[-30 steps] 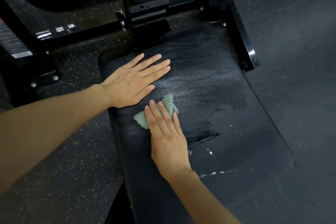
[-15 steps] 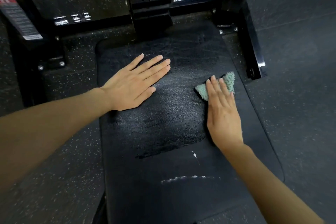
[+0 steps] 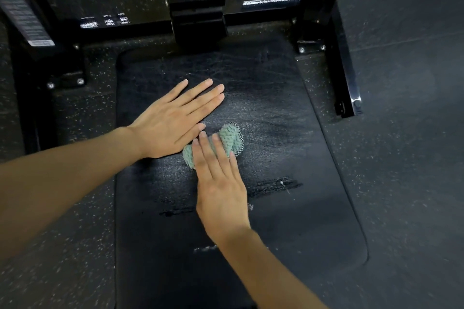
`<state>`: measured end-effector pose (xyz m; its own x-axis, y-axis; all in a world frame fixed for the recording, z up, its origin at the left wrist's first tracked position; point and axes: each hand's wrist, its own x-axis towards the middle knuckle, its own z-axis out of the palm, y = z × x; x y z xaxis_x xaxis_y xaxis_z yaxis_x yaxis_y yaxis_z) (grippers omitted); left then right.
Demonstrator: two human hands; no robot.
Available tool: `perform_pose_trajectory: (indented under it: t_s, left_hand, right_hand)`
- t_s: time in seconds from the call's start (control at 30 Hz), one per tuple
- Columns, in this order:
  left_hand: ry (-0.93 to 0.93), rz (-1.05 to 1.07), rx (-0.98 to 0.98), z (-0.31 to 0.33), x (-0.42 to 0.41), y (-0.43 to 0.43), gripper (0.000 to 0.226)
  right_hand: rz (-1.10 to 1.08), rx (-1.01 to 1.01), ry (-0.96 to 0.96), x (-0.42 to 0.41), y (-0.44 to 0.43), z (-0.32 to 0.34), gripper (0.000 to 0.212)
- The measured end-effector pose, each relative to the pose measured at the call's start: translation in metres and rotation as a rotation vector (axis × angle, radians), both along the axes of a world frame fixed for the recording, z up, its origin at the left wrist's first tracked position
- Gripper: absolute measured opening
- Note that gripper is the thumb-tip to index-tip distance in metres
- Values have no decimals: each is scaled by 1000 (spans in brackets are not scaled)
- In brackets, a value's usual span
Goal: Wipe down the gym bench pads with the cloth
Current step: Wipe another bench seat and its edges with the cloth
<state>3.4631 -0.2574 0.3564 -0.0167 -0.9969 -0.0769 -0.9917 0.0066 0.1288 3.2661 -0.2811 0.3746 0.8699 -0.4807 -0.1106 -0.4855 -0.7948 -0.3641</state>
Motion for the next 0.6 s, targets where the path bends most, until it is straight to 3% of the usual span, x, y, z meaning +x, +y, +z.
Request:
perform_pose_trajectory:
  t_s: [0.13, 0.23, 0.4, 0.6]
  left_hand:
    - [9, 24, 13, 0, -11, -4, 60]
    - [21, 36, 23, 0, -19, -6, 61]
    - [17, 41, 30, -1, -30, -12, 61]
    - [11, 38, 19, -2, -48, -20, 61]
  right_hand:
    - [62, -25, 21, -20, -37, -1, 70]
    - [-37, -59, 24, -42, -76, -2, 75]
    - [-135, -79, 84, -79, -134, -1, 62]
    - [-319, -51, 88, -72, -129, -7, 62]
